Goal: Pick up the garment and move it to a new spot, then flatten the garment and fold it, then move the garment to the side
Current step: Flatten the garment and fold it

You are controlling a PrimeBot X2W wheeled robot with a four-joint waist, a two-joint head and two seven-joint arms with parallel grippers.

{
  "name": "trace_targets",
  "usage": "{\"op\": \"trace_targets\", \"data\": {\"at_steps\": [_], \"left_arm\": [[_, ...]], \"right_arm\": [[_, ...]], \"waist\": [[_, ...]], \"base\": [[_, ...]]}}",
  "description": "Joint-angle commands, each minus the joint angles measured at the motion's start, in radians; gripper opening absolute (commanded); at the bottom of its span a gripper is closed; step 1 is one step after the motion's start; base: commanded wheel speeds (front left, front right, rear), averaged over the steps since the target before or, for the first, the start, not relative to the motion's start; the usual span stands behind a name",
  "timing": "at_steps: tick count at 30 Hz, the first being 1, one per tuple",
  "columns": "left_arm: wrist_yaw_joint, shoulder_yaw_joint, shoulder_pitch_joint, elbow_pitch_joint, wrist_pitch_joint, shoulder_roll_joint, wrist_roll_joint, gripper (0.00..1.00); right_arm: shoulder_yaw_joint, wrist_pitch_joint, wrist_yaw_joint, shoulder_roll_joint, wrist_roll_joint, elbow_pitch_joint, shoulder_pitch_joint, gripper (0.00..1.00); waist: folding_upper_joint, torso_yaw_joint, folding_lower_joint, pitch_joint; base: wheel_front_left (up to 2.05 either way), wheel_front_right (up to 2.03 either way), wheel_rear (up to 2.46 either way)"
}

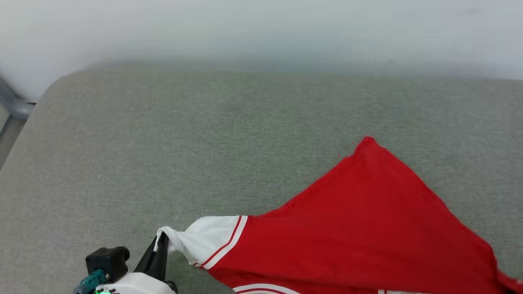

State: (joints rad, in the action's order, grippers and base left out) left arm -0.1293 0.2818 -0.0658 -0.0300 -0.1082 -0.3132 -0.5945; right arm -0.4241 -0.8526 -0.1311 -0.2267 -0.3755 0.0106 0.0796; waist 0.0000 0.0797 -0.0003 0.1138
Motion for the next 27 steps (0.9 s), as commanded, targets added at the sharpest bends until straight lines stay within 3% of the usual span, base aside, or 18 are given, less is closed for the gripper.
{"op": "trace_targets", "data": {"at_steps": [1, 5, 6, 7, 8, 13, 21, 27], "left_arm": [[-0.003, -0.004, -0.013, -0.006, 0.006, -0.009, -0.005, 0.0], [0.001, 0.009, -0.016, -0.021, 0.023, -0.011, -0.006, 0.0], [0.004, 0.012, -0.012, -0.025, 0.026, -0.012, -0.006, 0.0], [0.004, 0.015, -0.01, -0.03, 0.031, -0.014, -0.006, 0.0], [0.006, 0.017, -0.01, -0.032, 0.033, -0.015, -0.006, 0.0], [0.001, 0.025, -0.01, -0.035, 0.04, -0.012, -0.004, 0.0], [0.004, 0.035, 0.01, -0.024, 0.039, -0.016, 0.0, 0.0], [0.012, 0.049, 0.062, -0.01, 0.026, -0.007, 0.015, 0.0]], "right_arm": [[-0.013, 0.008, 0.001, 0.037, 0.009, -0.027, 0.047, 0.0], [-0.042, 0.026, 0.001, 0.127, 0.015, -0.068, 0.158, 0.0], [-0.043, 0.031, 0.001, 0.143, 0.006, -0.067, 0.174, 0.17], [-0.043, 0.042, 0.001, 0.155, -0.004, -0.064, 0.187, 0.66], [-0.047, 0.061, 0.001, 0.162, -0.01, -0.06, 0.195, 1.0], [-0.04, 0.219, 0.001, 0.177, -0.037, -0.028, 0.192, 1.0], [-0.013, 0.605, 0.001, 0.176, -0.004, 0.033, 0.068, 1.0], [0.045, 0.714, 0.001, 0.136, 0.03, 0.122, -0.089, 1.0]], "waist": [[0.0, -0.021, 0.0003, -0.017], [0.0, -0.032, 0.0003, -0.035], [0.0, -0.033, 0.0003, -0.037], [0.0, -0.035, 0.0003, -0.043], [0.0, -0.037, 0.0003, -0.045], [0.0, -0.039, 0.0003, -0.06], [0.0, -0.035, 0.0003, -0.055], [0.0, -0.018, 0.0003, -0.002]], "base": [[0.0, 0.0, 0.0], [0.0, 0.0, 0.0], [0.0, 0.0, 0.0], [0.0, 0.0, 0.0], [0.0, 0.0, 0.0], [0.0, 0.0, 0.0], [0.0, 0.0, 0.0], [0.0, 0.0, 0.0]]}}
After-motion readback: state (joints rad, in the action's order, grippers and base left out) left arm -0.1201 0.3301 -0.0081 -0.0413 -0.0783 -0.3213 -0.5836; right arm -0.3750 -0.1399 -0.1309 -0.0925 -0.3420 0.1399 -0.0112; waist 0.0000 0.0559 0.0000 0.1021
